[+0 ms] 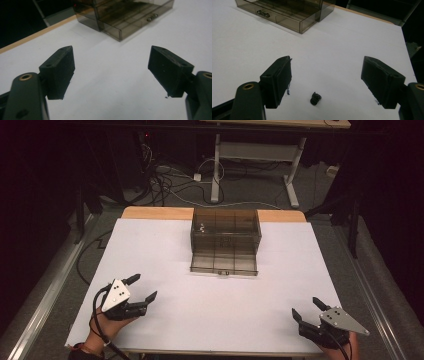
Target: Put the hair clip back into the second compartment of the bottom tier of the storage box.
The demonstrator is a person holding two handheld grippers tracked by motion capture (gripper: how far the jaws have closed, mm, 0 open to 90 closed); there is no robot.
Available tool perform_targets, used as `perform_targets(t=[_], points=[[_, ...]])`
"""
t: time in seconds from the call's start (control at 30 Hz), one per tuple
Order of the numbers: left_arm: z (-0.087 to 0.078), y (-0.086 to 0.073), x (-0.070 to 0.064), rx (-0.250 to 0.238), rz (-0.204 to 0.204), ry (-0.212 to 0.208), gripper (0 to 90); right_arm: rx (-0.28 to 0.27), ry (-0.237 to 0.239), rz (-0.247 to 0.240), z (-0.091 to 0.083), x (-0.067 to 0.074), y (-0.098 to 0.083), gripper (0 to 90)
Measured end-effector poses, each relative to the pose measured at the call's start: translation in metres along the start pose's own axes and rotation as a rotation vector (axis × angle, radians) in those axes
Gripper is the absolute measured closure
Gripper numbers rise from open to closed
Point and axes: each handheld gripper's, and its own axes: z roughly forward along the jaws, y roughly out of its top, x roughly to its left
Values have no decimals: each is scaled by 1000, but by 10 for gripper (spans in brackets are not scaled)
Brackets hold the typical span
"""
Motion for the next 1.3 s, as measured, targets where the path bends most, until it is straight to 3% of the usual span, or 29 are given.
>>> perform_targets(t=[0.13, 0.27, 0.33, 0.47, 0.53, 0.63, 0.73, 0.9, 1.0, 1.3], points=[[2, -6, -6, 36, 8, -11, 161, 6, 7, -7, 1, 2, -2, 245], [2, -7, -12, 35, 22, -27, 162, 32, 5, -6, 1, 4, -2, 247], [2, -8, -12, 40, 24, -26, 162, 67, -8, -12, 4, 6, -2, 267], [3, -11, -14, 65, 33, -25, 162, 146, 4, -8, 9, 9, -7, 334], [3, -12, -14, 80, 17, -30, 162, 190, 25, -6, 13, 10, -10, 392], [5, -14, -15, 96, -1, -36, 163, 236, 47, 37, 18, 8, -13, 404], [6, -16, -16, 108, 12, -39, 166, 271, 42, 59, 22, 5, -16, 425], [8, -18, -17, 126, 14, -40, 173, 287, 64, 94, 24, 2, -14, 451], [9, -20, -19, 143, 30, -45, 174, 299, 49, 126, 27, 0, -12, 551], [11, -23, -20, 162, 37, -49, 175, 304, 41, 125, 30, 0, -9, 738]])
